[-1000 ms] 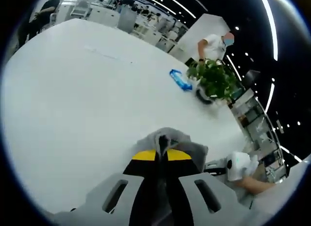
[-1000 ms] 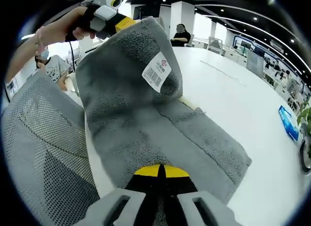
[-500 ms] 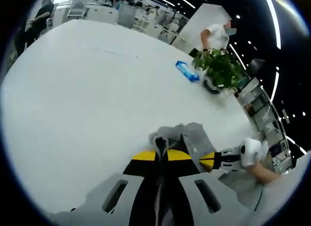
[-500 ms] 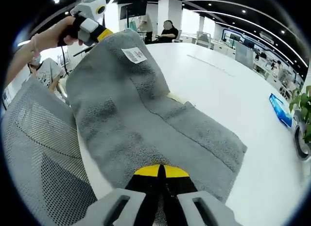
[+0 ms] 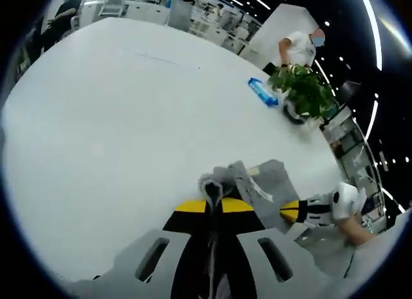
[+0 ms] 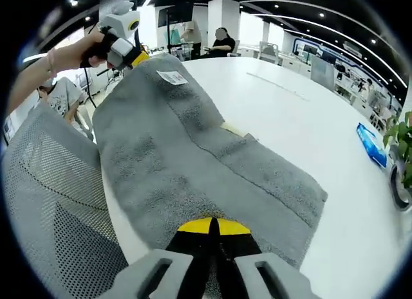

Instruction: Open the folded towel by lifting each exposed corner and separating the folded layers until the towel lies flat within the target outline without major curled edges

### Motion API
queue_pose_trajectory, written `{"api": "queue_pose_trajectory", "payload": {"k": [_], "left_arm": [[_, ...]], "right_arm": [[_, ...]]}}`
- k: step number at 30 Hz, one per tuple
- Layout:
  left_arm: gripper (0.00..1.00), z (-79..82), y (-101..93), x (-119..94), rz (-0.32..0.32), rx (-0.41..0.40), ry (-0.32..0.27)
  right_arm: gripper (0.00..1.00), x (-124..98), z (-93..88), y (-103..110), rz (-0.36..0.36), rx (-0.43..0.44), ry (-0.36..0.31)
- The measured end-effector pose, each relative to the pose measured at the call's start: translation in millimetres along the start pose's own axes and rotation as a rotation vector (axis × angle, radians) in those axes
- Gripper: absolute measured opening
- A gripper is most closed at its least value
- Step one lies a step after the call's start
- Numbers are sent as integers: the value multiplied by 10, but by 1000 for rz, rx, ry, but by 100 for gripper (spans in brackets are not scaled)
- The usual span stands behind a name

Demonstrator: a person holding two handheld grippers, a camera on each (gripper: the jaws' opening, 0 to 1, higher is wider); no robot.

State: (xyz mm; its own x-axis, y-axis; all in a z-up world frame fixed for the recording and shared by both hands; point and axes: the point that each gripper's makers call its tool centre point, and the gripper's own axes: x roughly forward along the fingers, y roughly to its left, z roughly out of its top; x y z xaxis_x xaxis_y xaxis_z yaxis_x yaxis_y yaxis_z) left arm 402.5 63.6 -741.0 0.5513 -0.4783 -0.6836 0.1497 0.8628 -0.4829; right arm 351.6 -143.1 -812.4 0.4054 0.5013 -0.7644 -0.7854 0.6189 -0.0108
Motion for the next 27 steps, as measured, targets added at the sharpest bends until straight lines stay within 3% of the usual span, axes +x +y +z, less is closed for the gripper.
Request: {"api": "queue_pose_trajectory", "payload": {"k": [4,7,11,27], "left_arm": [[3,-48,78,36,22,17,14],[3,-59,162,56,13,-38,4],[3,-96,219,89,15,-55,-1],[4,-302,427,295,96,21,27]], "right_arm": [[0,1,2,4,-4,-11,1],[0,4,7,12,-15,-28,12],[0,4,1,5,-21,-54,16],[0,13,0,-14,-32,-58,23]]}}
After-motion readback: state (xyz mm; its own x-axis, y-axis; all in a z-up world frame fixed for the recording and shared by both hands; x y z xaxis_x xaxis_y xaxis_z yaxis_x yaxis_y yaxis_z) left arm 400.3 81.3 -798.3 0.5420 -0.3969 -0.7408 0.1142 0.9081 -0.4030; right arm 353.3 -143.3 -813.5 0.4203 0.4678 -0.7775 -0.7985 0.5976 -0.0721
